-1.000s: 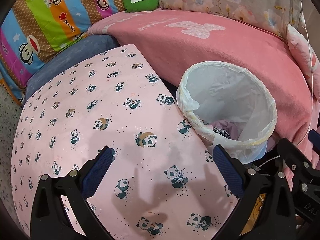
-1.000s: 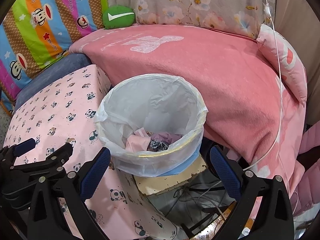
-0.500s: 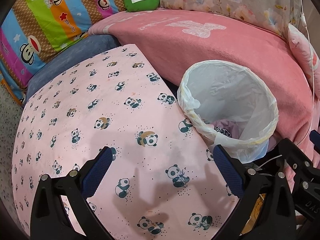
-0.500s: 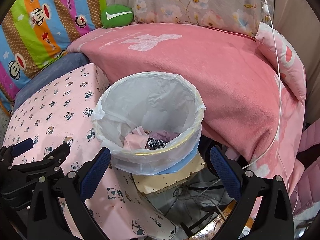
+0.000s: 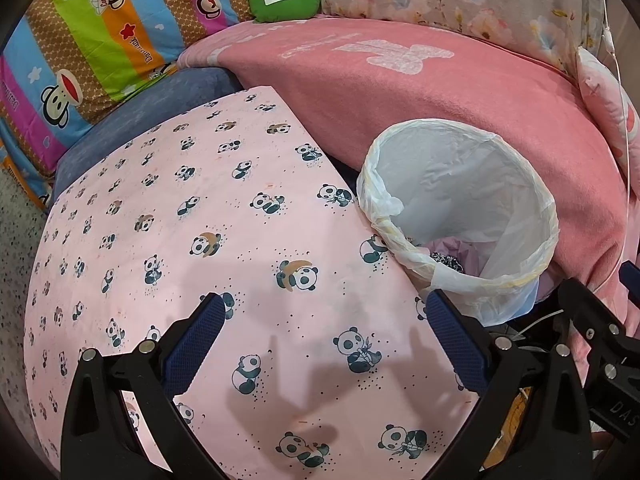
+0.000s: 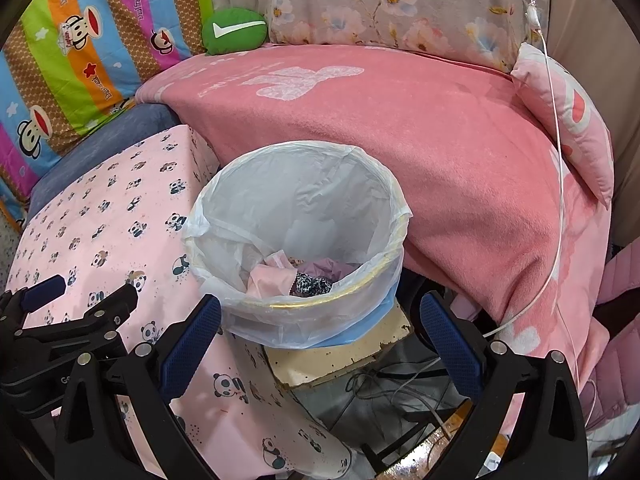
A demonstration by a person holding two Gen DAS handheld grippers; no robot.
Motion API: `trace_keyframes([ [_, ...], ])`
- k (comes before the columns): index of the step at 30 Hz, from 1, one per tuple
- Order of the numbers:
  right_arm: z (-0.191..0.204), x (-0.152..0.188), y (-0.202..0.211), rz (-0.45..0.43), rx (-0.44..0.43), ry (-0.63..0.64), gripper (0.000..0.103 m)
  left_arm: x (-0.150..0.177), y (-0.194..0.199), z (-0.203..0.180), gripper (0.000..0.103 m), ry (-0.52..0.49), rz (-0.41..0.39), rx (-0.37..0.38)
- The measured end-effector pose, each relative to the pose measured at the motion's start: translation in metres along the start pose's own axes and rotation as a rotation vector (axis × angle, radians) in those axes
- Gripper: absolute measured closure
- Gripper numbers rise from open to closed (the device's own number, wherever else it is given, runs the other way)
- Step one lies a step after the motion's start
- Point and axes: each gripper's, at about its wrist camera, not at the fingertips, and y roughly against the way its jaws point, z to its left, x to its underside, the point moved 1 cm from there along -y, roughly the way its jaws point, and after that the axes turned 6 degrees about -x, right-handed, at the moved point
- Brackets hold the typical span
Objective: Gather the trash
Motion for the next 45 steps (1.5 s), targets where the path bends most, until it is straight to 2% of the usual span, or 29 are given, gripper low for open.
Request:
trace_keyframes([
  [45, -0.0012, -0.0004, -0.0032, 0.005, 0.004, 0.002, 0.005, -0.001, -0.0002, -0.0003, 0.007, -0.022, -0.01, 0.009],
])
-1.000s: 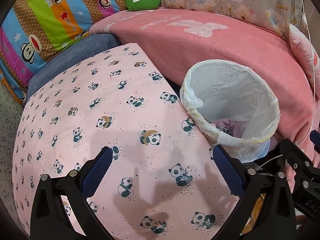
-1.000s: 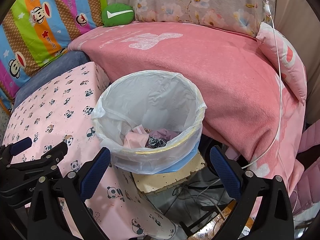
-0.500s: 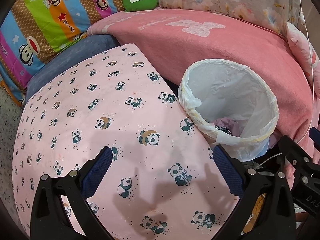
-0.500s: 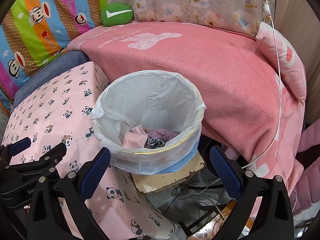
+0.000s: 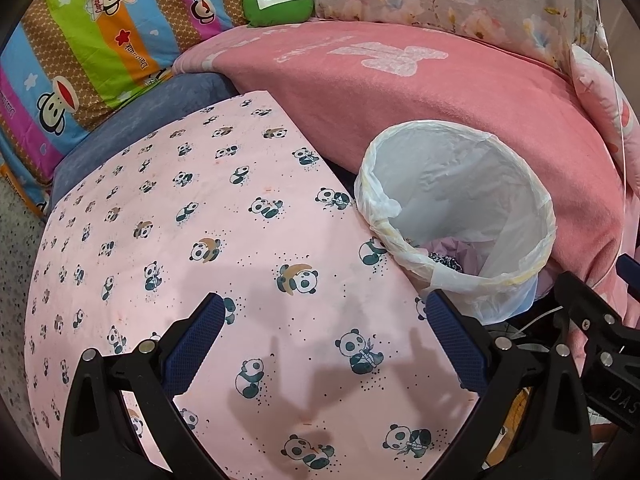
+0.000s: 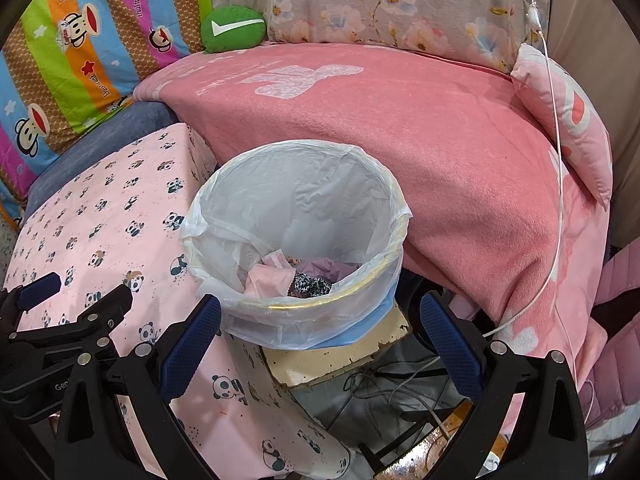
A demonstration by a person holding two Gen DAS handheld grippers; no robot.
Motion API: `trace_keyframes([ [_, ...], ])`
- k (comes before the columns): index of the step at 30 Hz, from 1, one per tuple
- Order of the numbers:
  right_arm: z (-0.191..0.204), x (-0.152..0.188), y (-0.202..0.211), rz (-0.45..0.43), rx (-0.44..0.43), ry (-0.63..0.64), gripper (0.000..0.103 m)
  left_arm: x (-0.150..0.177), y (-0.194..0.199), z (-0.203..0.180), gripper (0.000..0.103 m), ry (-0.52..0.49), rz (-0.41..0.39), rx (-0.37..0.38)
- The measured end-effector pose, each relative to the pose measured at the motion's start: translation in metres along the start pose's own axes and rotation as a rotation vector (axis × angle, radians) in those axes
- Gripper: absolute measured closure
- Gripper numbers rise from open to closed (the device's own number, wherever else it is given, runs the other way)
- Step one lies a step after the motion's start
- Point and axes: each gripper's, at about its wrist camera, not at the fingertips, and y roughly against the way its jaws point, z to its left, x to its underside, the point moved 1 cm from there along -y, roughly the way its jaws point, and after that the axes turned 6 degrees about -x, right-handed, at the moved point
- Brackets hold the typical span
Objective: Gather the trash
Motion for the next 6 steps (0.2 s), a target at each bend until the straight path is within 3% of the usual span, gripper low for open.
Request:
trace_keyframes([
  [6, -0.0005, -0.0005, -0.0002, 0.0, -0.001, 0.0, 0.005, 0.0004, 0.0009, -0.0001, 0.007, -0.003, -0.006, 0.014],
])
